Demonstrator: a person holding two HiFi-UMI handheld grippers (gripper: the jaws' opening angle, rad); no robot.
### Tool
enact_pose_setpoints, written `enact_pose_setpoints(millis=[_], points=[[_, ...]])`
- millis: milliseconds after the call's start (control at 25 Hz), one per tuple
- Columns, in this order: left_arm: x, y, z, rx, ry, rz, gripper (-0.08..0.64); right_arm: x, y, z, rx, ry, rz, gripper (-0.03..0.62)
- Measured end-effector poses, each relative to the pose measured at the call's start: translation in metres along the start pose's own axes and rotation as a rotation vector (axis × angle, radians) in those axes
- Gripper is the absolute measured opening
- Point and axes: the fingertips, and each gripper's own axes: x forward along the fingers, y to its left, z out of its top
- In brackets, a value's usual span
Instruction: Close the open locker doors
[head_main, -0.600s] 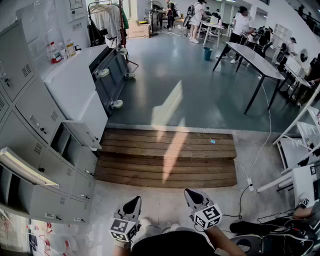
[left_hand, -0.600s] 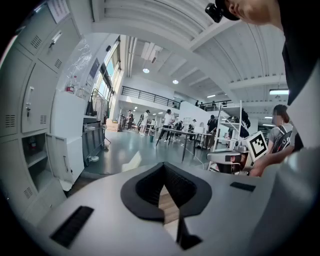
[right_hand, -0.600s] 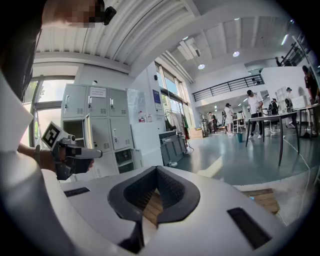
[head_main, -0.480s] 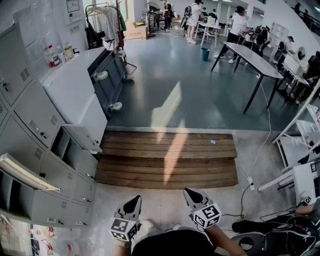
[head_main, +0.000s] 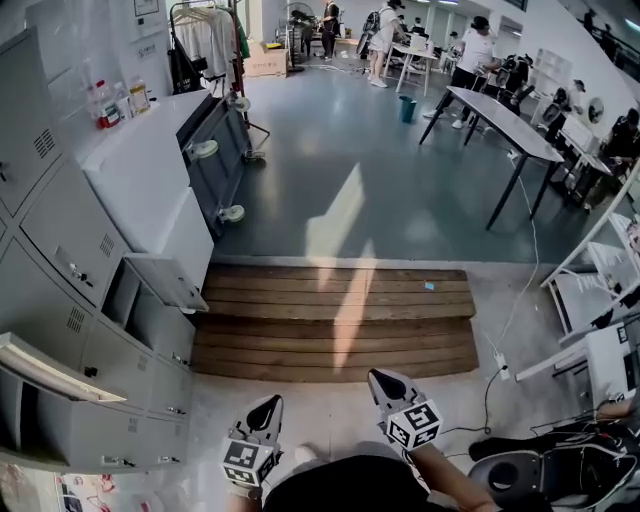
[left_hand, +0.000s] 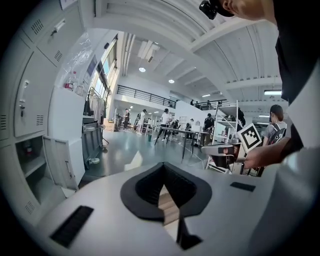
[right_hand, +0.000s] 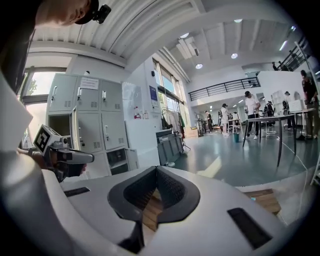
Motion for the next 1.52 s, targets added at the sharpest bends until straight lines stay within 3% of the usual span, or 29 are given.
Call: enact_pose_setpoints(millis=[120, 360, 520, 760, 960, 1160, 1520], points=[[-0.007, 0.03, -0.002, 0.006, 0.003, 0.028, 0.017, 0.021, 0.004, -0.002, -0.031, 0.022, -0.004, 0.029], [-0.005, 0.078, -0.01, -0.061, 0.022, 0.085, 0.017, 0.067, 0.002, 0.0, -0.031, 0.063, 0.01, 0.029], [0.019, 0.104, -0.014, -0.086, 0.054, 0.109, 0.017, 0.112, -0.01, 0.004, -0.024, 0.084, 0.039, 0.029], [0.075, 0.149, 0.012, -0.071, 0.073, 0.158, 0.017, 0.186, -0.048, 0.028, -0.027, 0.112, 0.101, 0.029], [0.107, 0.184, 0.031, -0.101, 0.066, 0.268, 0.017, 0.245, -0.073, 0.051, -0.047, 0.121, 0.195, 0.029], [0.11, 0.208, 0.035, -0.146, 0.062, 0.422, 0.017, 0.3, -0.072, 0.059, -0.069, 0.145, 0.343, 0.029], [0.039, 0.242, 0.02, -0.201, 0.082, 0.675, 0.018, 0.384, 0.016, 0.054, -0.17, 0.198, 0.593, 0.031]])
